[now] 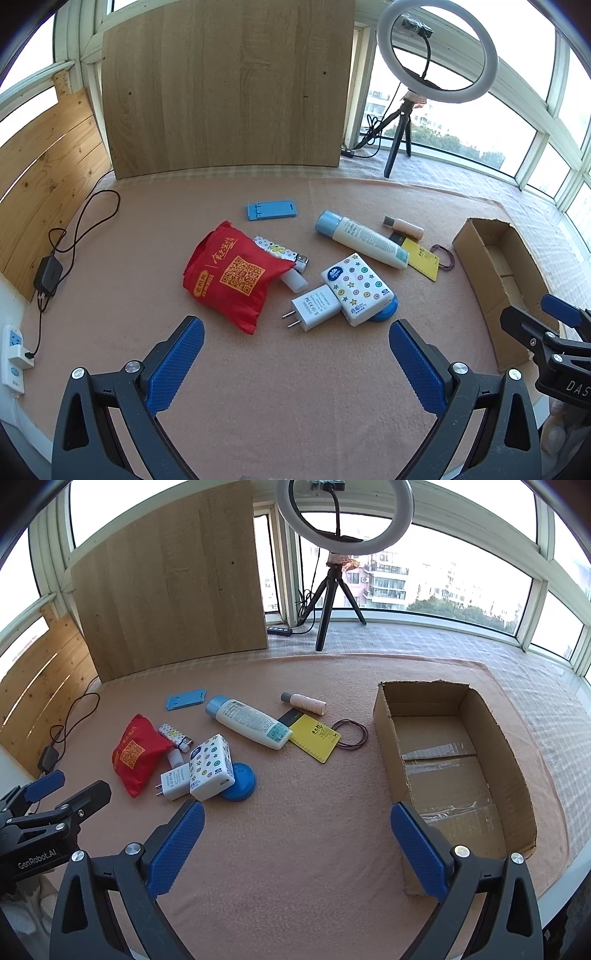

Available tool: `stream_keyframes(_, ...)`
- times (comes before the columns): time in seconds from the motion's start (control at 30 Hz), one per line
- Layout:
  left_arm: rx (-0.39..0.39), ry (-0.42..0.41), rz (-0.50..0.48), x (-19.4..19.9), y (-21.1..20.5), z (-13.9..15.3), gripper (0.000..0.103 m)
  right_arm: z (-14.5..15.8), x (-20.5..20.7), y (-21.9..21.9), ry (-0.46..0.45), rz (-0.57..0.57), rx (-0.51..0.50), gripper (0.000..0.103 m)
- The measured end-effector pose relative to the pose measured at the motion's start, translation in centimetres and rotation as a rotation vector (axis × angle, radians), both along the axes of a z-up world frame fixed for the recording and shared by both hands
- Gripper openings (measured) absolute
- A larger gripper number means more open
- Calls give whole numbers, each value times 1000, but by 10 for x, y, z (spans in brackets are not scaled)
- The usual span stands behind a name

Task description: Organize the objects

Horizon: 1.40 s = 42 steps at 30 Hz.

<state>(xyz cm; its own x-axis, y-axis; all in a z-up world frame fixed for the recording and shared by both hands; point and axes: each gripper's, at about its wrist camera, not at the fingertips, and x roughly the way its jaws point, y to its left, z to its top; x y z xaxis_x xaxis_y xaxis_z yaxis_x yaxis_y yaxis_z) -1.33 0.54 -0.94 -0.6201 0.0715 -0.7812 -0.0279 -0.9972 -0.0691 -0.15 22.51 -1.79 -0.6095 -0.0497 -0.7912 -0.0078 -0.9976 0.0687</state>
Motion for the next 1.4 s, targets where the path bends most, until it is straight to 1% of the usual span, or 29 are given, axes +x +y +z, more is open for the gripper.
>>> stream_keyframes(0.6, -4, -25, -55, -29, 22, -14, 102, -4, 4, 19, -16, -41, 2, 100)
stream_keyframes(0.8, 15, -45, -67, -49, 28, -22, 101, -6, 6, 29, -24, -56, 3, 100)
stream_keyframes(0.97, 49, -70, -54, -74, 28, -29, 97, -8, 7, 35, -32, -62, 8, 100)
stream_keyframes(1.03, 60, -83, -53, -84, 29, -33, 95, -8, 7, 38, -33, -66, 9, 100)
stream_keyframes(1.1, 73, -99, -49, -94, 30, -38, 89, -8, 7, 41, -34, -70, 10, 100)
stream_keyframes(1.17, 98, -121, -52, -104, 30, -45, 88, -9, 7, 43, -37, -73, 12, 100)
stream_keyframes(1.23, 117, -144, -57, -114, 32, -52, 82, -10, 6, 46, -39, -77, 13, 100)
stream_keyframes(1.3, 128, -162, -52, -125, 34, -60, 75, -10, 7, 48, -41, -80, 15, 100)
stream_keyframes(1.4, 151, -194, -54, -142, 36, -72, 69, -10, 8, 51, -44, -82, 19, 100)
